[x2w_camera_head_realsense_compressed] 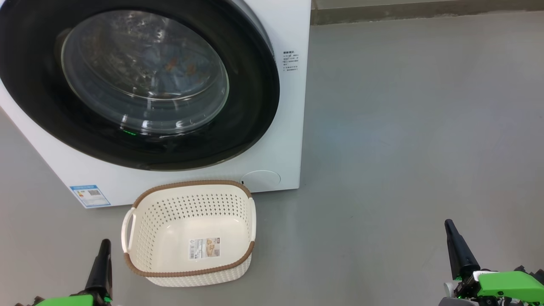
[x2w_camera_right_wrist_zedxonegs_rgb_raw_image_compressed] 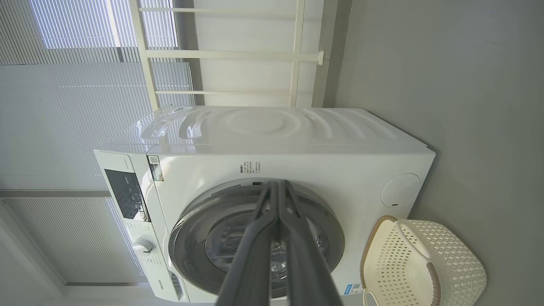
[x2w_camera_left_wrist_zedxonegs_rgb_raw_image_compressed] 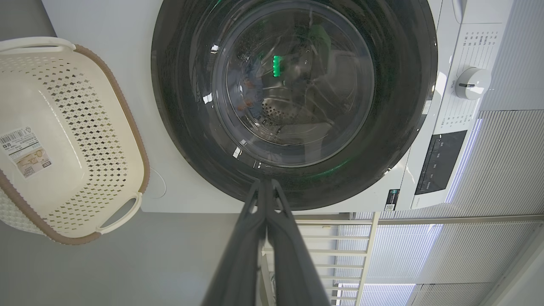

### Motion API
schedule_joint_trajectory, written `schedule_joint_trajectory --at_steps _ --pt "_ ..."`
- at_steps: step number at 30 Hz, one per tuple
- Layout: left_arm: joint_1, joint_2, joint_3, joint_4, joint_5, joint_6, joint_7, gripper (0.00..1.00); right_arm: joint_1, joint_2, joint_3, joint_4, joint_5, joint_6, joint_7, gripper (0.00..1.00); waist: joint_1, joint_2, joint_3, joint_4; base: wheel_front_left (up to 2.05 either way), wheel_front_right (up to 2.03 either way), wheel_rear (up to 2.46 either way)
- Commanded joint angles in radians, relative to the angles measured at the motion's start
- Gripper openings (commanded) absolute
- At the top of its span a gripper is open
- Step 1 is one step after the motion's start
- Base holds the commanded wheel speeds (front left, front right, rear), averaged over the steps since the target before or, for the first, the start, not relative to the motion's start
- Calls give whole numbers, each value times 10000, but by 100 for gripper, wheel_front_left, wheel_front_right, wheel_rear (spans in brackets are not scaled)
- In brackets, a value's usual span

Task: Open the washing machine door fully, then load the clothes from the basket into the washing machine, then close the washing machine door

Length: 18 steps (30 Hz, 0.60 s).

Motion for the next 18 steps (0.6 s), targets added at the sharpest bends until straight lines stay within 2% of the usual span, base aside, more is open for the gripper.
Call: schedule_joint_trajectory --at_steps 1,18 --pt "-398 202 333 -182 -36 -105 71 0 -411 -64 218 -247 30 -11 70 0 0 0 0 0 0 0 0" --pt "-397 202 333 -183 -36 -106 71 0 -412 -57 209 -246 23 -11 77 0 0 0 0 0 0 0 0"
